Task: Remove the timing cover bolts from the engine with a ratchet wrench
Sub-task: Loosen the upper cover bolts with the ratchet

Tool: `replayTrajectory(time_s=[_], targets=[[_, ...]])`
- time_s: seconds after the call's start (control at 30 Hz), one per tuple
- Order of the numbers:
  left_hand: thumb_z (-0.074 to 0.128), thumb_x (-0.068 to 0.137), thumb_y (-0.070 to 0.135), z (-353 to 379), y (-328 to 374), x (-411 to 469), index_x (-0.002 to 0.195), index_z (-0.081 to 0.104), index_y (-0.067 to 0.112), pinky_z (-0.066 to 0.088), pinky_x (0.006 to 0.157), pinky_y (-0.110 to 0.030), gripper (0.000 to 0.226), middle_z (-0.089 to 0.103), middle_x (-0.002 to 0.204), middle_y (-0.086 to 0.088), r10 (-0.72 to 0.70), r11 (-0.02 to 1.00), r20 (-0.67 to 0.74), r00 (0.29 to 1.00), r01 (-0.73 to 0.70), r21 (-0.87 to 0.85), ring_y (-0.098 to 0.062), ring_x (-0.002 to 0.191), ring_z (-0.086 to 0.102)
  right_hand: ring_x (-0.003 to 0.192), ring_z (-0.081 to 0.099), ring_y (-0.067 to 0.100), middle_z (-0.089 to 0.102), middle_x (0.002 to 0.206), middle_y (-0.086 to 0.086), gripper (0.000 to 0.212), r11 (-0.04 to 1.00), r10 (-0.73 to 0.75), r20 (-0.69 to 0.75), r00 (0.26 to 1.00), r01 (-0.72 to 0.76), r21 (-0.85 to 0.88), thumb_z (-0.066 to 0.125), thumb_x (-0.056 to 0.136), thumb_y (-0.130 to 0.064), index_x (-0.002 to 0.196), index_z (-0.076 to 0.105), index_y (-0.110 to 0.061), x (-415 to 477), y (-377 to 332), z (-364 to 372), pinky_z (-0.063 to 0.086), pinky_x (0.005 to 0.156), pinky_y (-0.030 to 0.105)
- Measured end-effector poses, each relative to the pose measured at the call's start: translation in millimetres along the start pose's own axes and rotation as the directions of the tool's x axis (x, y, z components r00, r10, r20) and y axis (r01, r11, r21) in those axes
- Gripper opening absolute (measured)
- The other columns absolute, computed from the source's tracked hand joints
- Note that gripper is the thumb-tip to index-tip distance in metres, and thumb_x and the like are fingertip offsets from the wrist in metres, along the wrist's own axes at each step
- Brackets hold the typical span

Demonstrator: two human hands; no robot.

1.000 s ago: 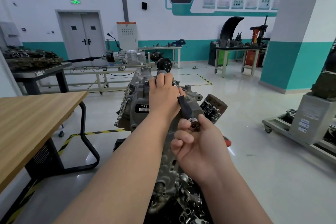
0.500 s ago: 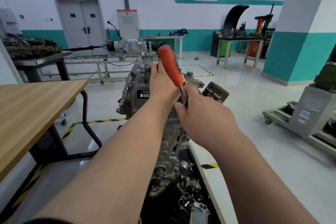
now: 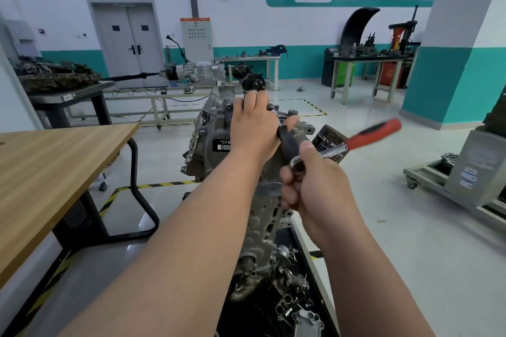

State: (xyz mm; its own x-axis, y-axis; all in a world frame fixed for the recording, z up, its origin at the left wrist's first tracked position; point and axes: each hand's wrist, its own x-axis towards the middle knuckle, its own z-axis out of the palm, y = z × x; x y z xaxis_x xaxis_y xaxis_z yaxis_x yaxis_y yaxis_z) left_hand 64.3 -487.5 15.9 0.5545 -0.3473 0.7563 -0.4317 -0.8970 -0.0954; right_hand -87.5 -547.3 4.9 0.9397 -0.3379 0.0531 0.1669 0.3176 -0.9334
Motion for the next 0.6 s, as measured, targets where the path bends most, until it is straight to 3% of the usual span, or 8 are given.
replayTrajectory(time_s=[0.07, 0.17, 0.27, 0.33, 0.4, 0.47, 0.6], targets=[[0.041, 0.099, 0.043, -1, 0, -1, 0.093, 0.073, 0.011, 0.02, 0.098, -0.038, 0.046, 0.048, 0.121, -0.004, -0.003, 1.0, 0.008, 1.0, 0.003, 0.024, -0.029, 0.116, 0.038, 0.038, 0.03, 0.012, 0.047, 0.054, -0.002, 0.026, 0.944, 0.097, 0.064, 0.993, -0.112, 0.309, 0.036, 0.104, -0.038, 0.099, 0.049, -0.016, -2, 1, 0, 0.036, 0.04, 0.027], [0.029, 0.099, 0.052, -3, 4, -2, 0.094, 0.072, 0.008, 0.023, 0.101, -0.041, 0.062, 0.049, 0.121, -0.007, -0.016, 1.0, -0.003, 1.0, 0.016, -0.02, -0.03, 0.117, 0.038, 0.037, 0.03, 0.01, 0.044, 0.058, -0.004, 0.038, 0.695, 0.17, 0.224, 0.96, -0.278, 0.663, 0.033, 0.103, -0.043, 0.092, 0.051, -0.011, -4, -2, -3, 0.035, 0.039, 0.022], [0.035, 0.1, 0.042, -3, 4, -1, 0.102, 0.072, 0.012, 0.021, 0.102, -0.04, 0.048, 0.049, 0.123, -0.004, -0.037, 0.999, -0.018, 0.999, 0.037, -0.013, -0.027, 0.121, 0.037, 0.035, 0.036, 0.01, 0.047, 0.06, -0.004, 0.044, 0.358, 0.145, 0.384, 0.912, -0.41, 0.839, 0.031, 0.102, -0.041, 0.076, 0.046, -0.01, -8, -1, -4, 0.038, 0.041, 0.018], [0.035, 0.099, 0.035, -3, 4, -1, 0.102, 0.072, 0.012, 0.021, 0.102, -0.039, 0.044, 0.05, 0.122, -0.004, -0.053, 0.999, -0.022, 0.998, 0.053, -0.011, -0.026, 0.121, 0.038, 0.035, 0.038, 0.011, 0.048, 0.061, -0.003, 0.043, 0.256, 0.135, 0.427, 0.894, -0.447, 0.857, 0.03, 0.102, -0.041, 0.077, 0.045, -0.009, -11, 2, -1, 0.039, 0.042, 0.018], [0.036, 0.098, 0.031, -3, 4, -1, 0.099, 0.072, 0.012, 0.021, 0.102, -0.039, 0.041, 0.05, 0.122, -0.004, -0.048, 0.999, -0.036, 0.998, 0.048, -0.016, -0.027, 0.121, 0.039, 0.034, 0.038, 0.011, 0.048, 0.061, -0.003, 0.042, 0.251, 0.153, 0.427, 0.891, -0.453, 0.855, 0.029, 0.102, -0.041, 0.078, 0.045, -0.011, -12, 6, 2, 0.039, 0.04, 0.019], [0.036, 0.098, 0.03, -3, 4, -1, 0.098, 0.071, 0.012, 0.021, 0.103, -0.039, 0.04, 0.049, 0.123, -0.004, -0.044, 0.999, -0.031, 0.999, 0.043, -0.006, -0.027, 0.123, 0.038, 0.034, 0.037, 0.011, 0.048, 0.06, -0.003, 0.041, 0.327, 0.178, 0.401, 0.899, -0.438, 0.837, 0.03, 0.101, -0.042, 0.078, 0.044, -0.012, -12, 7, 6, 0.038, 0.039, 0.019], [0.036, 0.098, 0.029, -4, 6, -1, 0.101, 0.071, 0.014, 0.021, 0.104, -0.039, 0.038, 0.048, 0.126, -0.003, -0.058, 0.998, -0.021, 0.998, 0.057, -0.003, -0.027, 0.124, 0.036, 0.036, 0.031, 0.011, 0.047, 0.056, -0.002, 0.044, 0.656, 0.228, 0.243, 0.943, -0.333, 0.677, 0.03, 0.103, -0.045, 0.08, 0.046, -0.011, -10, 6, 8, 0.036, 0.039, 0.02]])
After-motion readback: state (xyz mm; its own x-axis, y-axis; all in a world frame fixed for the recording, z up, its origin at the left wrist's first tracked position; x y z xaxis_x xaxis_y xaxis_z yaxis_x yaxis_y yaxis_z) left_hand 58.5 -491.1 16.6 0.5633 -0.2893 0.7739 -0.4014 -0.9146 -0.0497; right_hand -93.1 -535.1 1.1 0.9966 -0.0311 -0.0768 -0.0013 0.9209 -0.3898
